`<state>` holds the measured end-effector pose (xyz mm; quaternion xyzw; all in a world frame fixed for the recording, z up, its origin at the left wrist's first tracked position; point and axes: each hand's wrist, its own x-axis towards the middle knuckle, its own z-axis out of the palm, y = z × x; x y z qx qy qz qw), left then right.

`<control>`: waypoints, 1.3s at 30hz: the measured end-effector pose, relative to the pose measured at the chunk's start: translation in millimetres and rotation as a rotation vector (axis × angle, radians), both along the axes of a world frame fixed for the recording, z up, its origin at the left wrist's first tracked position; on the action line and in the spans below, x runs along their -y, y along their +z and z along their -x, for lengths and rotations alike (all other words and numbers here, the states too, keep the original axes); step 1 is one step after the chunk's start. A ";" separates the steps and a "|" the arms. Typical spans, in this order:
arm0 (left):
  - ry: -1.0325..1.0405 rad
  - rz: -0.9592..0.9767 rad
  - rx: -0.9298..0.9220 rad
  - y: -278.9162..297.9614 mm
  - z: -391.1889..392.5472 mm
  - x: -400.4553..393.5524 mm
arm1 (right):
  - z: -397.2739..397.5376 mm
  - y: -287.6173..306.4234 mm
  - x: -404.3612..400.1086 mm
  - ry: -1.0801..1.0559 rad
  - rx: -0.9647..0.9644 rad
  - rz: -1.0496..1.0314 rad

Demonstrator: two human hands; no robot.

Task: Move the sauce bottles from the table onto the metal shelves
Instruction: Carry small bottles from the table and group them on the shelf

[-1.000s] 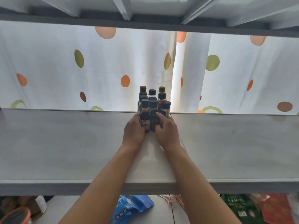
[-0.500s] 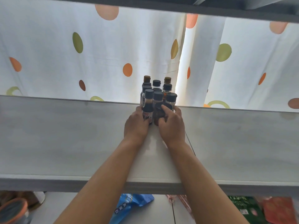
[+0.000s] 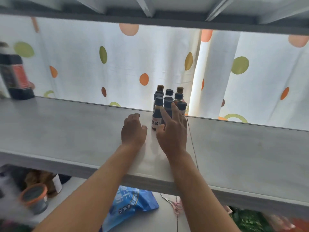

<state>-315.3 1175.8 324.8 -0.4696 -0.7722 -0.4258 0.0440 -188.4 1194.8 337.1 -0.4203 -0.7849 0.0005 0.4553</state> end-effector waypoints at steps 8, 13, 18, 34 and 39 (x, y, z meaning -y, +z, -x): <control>0.241 0.174 -0.325 -4.8 -11.2 100.1 | 2.2 -3.4 35.3 0.321 0.175 -0.030; 0.354 0.353 -0.434 -25.2 -26.9 176.7 | 5.2 -15.1 74.3 0.456 0.318 -0.116; 0.515 0.429 -0.429 -43.7 -38.1 278.1 | 11.5 -38.3 142.9 0.580 0.359 -0.143; 1.173 0.546 -0.172 -105.2 -145.7 743.9 | 21.7 -123.0 639.2 1.347 0.576 -0.259; 1.440 0.455 -0.015 -134.5 -224.9 885.0 | -29.9 -158.5 802.6 1.609 0.620 -0.320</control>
